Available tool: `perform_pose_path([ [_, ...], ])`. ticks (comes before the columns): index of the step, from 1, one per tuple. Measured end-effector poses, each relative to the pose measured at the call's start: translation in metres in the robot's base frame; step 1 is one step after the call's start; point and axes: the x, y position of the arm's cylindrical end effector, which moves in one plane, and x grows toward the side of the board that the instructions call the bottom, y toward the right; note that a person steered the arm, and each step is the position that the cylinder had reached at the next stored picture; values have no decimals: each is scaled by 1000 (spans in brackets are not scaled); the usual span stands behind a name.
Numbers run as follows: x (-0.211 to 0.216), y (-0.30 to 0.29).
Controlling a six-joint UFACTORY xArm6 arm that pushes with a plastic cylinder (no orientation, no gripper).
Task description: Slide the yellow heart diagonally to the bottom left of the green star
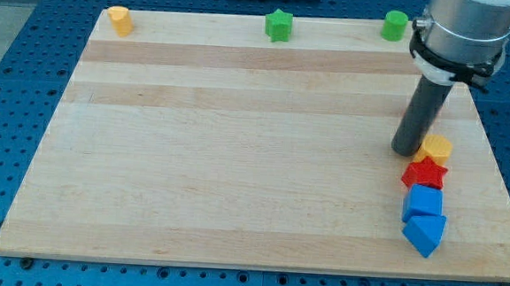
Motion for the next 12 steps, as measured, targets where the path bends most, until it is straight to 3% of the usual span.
perform_pose_path([
  [1, -2, -14],
  [4, -16, -250],
  [5, -39, -348],
  [7, -136, -485],
  [9, -145, -485],
  [10, -197, -485],
  [12, -254, -485],
])
